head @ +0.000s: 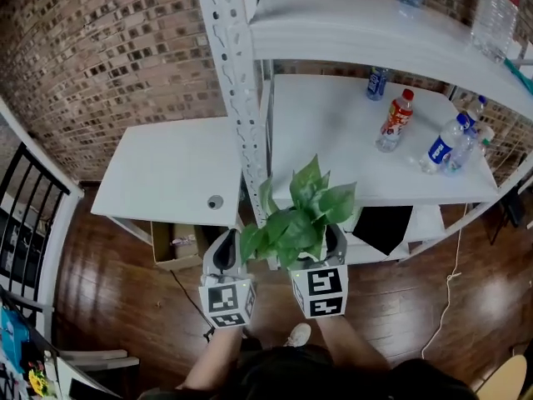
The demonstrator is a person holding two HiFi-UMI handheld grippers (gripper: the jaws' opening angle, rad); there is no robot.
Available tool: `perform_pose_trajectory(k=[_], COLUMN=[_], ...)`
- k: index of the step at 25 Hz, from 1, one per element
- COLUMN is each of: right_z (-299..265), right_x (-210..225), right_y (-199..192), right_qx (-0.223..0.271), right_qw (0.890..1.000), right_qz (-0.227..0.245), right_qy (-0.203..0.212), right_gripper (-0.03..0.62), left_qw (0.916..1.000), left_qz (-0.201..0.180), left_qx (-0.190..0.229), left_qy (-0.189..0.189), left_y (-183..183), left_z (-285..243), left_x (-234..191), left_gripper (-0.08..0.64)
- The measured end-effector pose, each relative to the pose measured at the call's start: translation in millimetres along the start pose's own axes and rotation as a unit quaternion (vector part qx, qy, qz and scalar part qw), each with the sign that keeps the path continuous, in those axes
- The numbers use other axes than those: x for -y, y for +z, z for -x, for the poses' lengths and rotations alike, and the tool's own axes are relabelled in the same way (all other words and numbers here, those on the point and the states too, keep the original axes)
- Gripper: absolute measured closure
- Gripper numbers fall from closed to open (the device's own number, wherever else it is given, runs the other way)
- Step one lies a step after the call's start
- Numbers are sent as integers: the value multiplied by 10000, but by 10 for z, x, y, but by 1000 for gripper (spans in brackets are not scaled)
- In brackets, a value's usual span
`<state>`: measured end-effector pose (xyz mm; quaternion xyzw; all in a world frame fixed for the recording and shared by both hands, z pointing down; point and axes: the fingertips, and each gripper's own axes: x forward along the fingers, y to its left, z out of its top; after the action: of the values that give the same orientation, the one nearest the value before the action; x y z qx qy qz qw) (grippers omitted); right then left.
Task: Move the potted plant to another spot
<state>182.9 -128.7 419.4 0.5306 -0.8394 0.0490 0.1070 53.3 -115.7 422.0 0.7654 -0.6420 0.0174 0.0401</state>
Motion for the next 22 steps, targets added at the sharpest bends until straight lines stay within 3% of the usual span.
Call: perform_pose_trajectory(k=[6, 10, 16, 22], right_z=[-397, -789, -1604, -2431], right_x=[-891, -1519, -2205, -2547], right_y=[231, 301, 224, -108], right_qx=[176, 138, 56, 25], right_qw=[9980, 9970, 9983, 9999], right_qz=[191, 201, 131, 42], right_qy=[571, 733, 568, 96], right_gripper=[120, 120, 120, 120], left_qw=[9990, 9985, 9987, 9995], left_qz=[120, 80, 58, -149], left_qx=[105, 116, 211, 261], left_qy=[426, 526, 471, -16], left_y=[-44, 11, 113, -185], left_z=[123, 121, 82, -165], left_x=[-880, -1599, -2661, -3363], left_gripper=[546, 546, 546, 546])
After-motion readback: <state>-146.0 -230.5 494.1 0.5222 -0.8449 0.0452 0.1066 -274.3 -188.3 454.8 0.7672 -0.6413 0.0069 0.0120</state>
